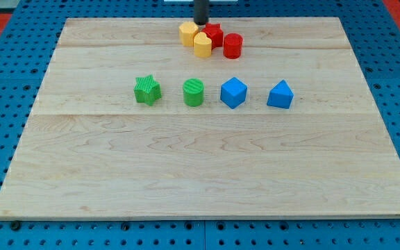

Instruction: Push the red circle closer to grooup of blocks

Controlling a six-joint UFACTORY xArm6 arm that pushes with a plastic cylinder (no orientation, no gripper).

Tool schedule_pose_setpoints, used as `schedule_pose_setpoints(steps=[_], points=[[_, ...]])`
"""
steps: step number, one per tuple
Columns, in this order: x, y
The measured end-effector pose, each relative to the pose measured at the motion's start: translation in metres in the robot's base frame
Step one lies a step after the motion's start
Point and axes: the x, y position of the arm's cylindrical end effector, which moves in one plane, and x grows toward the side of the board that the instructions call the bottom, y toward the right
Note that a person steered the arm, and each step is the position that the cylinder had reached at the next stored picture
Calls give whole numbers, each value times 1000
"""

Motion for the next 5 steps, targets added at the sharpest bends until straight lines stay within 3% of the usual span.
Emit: schedule_pose_setpoints(steps=[2, 3, 4, 5], points=[[16, -6], [-4, 2], [1, 78], [36, 120]])
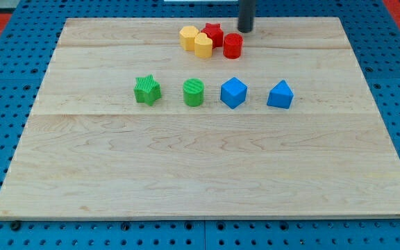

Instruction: Push the red circle closer to grooup of blocks

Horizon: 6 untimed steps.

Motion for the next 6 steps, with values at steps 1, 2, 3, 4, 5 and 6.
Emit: schedule_pose_setpoints(steps=[1, 2, 3, 4, 5, 6], points=[[27, 4], [44, -9], [48, -19], [48, -31], [53, 6], [68, 98]])
